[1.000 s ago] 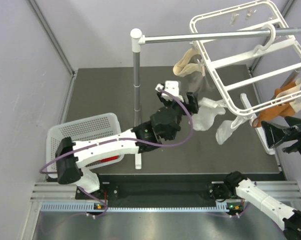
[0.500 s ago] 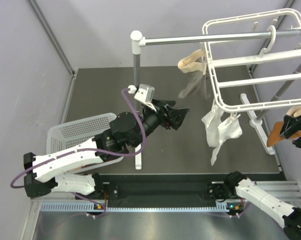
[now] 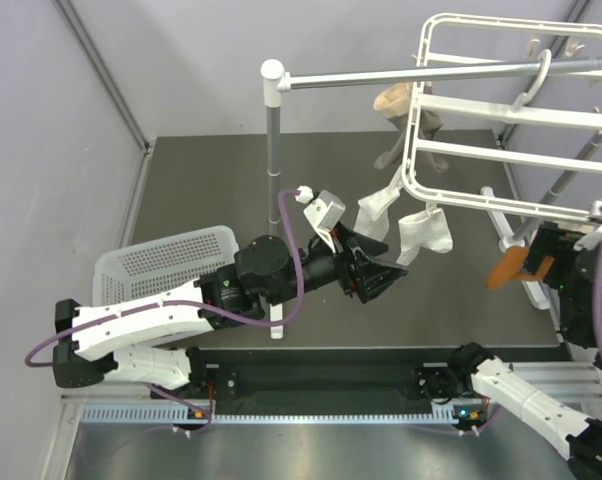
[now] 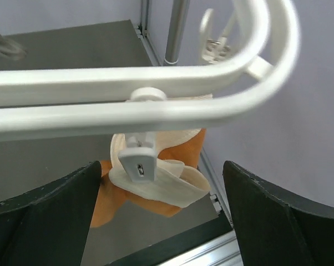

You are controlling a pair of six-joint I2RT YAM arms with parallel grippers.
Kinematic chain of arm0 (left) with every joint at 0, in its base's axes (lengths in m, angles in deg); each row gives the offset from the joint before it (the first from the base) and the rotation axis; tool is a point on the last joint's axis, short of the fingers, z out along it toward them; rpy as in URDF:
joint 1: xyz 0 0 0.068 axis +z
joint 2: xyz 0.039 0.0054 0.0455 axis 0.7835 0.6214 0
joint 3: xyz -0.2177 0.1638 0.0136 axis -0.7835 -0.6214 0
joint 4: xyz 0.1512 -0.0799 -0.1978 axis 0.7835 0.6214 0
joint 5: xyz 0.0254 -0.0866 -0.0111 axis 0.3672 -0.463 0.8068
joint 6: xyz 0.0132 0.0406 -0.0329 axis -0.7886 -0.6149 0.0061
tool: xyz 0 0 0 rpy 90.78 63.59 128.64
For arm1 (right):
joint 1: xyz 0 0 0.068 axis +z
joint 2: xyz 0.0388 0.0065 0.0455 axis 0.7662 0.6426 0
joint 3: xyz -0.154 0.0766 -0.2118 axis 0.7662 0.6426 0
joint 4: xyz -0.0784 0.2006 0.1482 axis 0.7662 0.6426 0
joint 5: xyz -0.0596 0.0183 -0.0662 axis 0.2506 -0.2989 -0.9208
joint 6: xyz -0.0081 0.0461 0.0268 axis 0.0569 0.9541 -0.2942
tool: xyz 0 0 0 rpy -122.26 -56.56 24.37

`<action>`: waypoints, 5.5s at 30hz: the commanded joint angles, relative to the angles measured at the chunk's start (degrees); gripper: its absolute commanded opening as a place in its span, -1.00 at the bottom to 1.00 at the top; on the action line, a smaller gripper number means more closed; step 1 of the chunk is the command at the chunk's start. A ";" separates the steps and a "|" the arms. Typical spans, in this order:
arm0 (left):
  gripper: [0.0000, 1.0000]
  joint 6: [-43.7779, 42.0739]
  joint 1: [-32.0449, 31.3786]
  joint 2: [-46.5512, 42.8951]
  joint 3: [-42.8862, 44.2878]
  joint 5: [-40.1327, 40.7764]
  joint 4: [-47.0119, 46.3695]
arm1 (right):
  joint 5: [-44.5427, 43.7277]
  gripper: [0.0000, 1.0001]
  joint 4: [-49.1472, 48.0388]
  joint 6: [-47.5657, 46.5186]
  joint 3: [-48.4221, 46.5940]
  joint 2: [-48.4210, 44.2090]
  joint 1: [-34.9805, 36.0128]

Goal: Clip the socks to the hanger
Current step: Rotate the hanger at the clothesline.

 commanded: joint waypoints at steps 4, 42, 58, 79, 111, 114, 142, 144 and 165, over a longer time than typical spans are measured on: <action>0.47 0.69 -3.19 -0.53 0.37 -4.22 -3.59 | 7.30 0.69 -11.74 -7.84 7.89 -1.14 1.33; 0.79 -16.62 -9.79 21.17 11.18 30.85 -7.01 | 61.02 0.27 -28.89 16.24 10.36 0.62 1.24; -1.00 -14.35 -8.03 25.50 14.79 27.86 -10.80 | 55.15 0.44 -20.73 14.57 8.07 -1.58 1.24; -1.00 -7.93 -6.54 14.42 6.27 29.53 -8.60 | 32.77 0.99 -2.97 5.96 -15.48 -0.61 1.33; -0.51 -3.09 -5.13 -17.05 -5.25 43.77 13.54 | 31.57 0.37 -16.23 -3.63 -6.25 9.67 1.33; 0.24 -1.42 -5.13 -17.23 -5.25 44.21 14.43 | 32.55 0.45 -16.23 -3.45 -6.17 10.46 1.33; 0.41 -20.46 -5.31 15.35 1.44 -1.23 -33.96 | 35.02 0.91 0.28 2.96 -18.90 9.49 1.33; 0.48 -22.94 -5.39 18.35 0.72 3.32 -40.92 | 32.64 0.93 2.13 2.97 -21.46 11.07 1.33; 0.63 -29.80 -4.08 23.12 8.81 33.31 -24.25 | 36.15 0.83 -8.23 -3.80 -18.65 9.76 1.33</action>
